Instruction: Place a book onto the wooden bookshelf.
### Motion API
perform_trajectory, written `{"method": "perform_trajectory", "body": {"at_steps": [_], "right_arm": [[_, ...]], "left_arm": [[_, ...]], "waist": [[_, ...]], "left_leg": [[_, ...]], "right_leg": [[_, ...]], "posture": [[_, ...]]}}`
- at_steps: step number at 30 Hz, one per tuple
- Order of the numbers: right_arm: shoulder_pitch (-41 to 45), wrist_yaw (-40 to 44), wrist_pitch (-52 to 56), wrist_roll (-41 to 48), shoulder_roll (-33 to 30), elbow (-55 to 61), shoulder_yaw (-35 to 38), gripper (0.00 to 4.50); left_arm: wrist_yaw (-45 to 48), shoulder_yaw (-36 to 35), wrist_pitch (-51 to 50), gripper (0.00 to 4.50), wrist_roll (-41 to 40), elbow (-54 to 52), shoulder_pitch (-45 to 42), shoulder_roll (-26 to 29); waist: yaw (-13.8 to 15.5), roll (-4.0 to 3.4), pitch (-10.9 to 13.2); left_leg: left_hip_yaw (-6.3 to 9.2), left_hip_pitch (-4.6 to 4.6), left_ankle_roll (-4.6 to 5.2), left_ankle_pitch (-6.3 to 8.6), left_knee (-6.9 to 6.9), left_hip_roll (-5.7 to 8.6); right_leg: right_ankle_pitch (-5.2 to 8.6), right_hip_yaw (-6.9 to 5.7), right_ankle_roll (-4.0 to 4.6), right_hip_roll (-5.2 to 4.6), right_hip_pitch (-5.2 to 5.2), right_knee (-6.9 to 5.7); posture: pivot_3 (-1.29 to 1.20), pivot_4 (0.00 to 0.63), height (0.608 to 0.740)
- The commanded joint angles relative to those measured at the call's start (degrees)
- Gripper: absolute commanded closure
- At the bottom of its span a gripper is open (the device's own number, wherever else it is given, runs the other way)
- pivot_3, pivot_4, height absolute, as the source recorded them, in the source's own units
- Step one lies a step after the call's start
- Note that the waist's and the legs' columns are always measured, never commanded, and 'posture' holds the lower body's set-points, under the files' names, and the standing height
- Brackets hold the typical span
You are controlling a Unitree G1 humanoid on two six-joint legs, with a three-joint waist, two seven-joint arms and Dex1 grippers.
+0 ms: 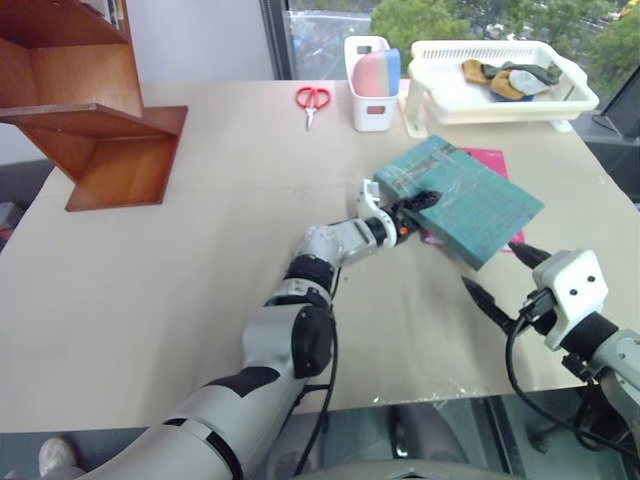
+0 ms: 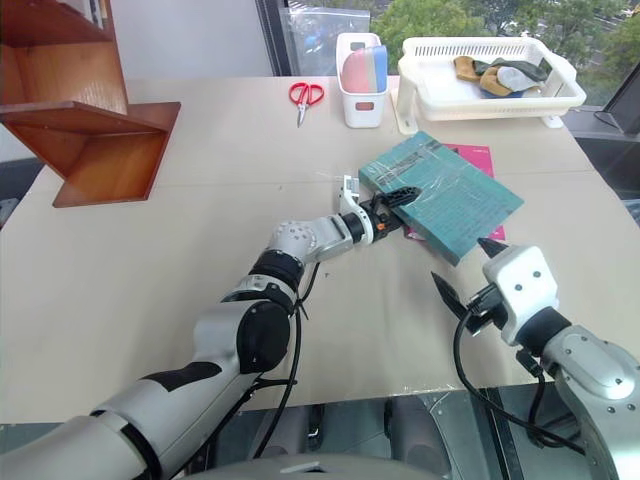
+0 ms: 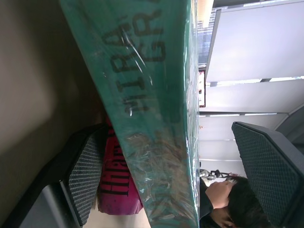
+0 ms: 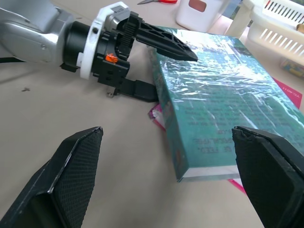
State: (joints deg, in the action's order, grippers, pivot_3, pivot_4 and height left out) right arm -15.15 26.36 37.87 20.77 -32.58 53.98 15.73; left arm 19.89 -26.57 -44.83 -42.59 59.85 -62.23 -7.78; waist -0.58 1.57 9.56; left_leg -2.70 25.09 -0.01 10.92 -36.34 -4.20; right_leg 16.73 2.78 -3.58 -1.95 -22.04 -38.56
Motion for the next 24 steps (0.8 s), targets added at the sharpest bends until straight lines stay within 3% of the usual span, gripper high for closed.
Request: {"method": "perform_trajectory", "body": {"at_steps": [1,4,15,19,20,24], "right_arm": [[-1.34,-0.93,-0.17,1.66,0.96,3.43,3.38,0.01],[-1.79,-1.55,-0.89,3.16,2.52,3.86,4.68,0.0],[-5.57,0.24,-2.58,8.92,2.58,5.63,9.72,0.0],[-5.69,-0.3,-3.3,9.21,2.39,5.44,9.45,0.0],[-5.54,-0.41,-3.44,9.09,2.31,5.24,9.16,0.0],[-5.21,-0.54,-3.87,8.63,1.74,4.36,8.3,0.0]], "left_arm": [[-1.1,-1.4,0.16,0.26,-0.98,-0.01,-0.54,-1.54],[-1.86,-1.81,0.79,0.92,-1.03,-0.24,-0.33,-1.91],[-2.92,-3.35,2.65,0.92,-1.03,1.24,-1.08,-1.64],[-3.04,-4.06,2.75,2.1,-1.42,1.96,-1.39,-1.94],[-3.03,-4.22,2.9,2.71,-1.42,2.13,-1.47,-1.9],[-3.06,-4.9,2.51,4.21,-1.82,1.98,-1.47,-0.86]], "waist": [[-0.02,0.0,0.0],[-0.03,-0.01,0.0],[-0.13,-0.02,-0.02],[-0.16,-0.03,-0.02],[-0.16,-0.02,-0.02],[-0.11,0.0,-0.03]], "left_leg": [[0.0,-0.01,0.0,0.0,0.0,0.0],[0.01,-0.02,0.0,0.0,-0.01,0.0],[0.02,-0.06,0.0,0.0,-0.01,0.0],[0.03,-0.21,0.0,0.0,-0.01,0.0],[0.04,-0.27,0.0,0.0,-0.01,0.0],[0.08,-0.27,0.0,0.0,-0.01,0.0]], "right_leg": [[0.0,0.0,0.0,0.0,0.01,0.0],[0.0,-0.01,0.0,0.0,0.01,-0.01],[0.0,-0.03,0.0,0.0,0.09,-0.01],[0.0,-0.04,0.0,0.0,0.24,-0.01],[0.0,-0.05,0.0,0.0,0.31,0.0],[0.0,-0.09,0.0,-0.01,0.34,0.01]], "posture": [[0.0,0.15,0.74],[0.0,0.15,0.74],[0.0,0.15,0.74],[0.0,0.15,0.74],[0.0,0.15,0.74],[0.0,0.15,0.74]]}}
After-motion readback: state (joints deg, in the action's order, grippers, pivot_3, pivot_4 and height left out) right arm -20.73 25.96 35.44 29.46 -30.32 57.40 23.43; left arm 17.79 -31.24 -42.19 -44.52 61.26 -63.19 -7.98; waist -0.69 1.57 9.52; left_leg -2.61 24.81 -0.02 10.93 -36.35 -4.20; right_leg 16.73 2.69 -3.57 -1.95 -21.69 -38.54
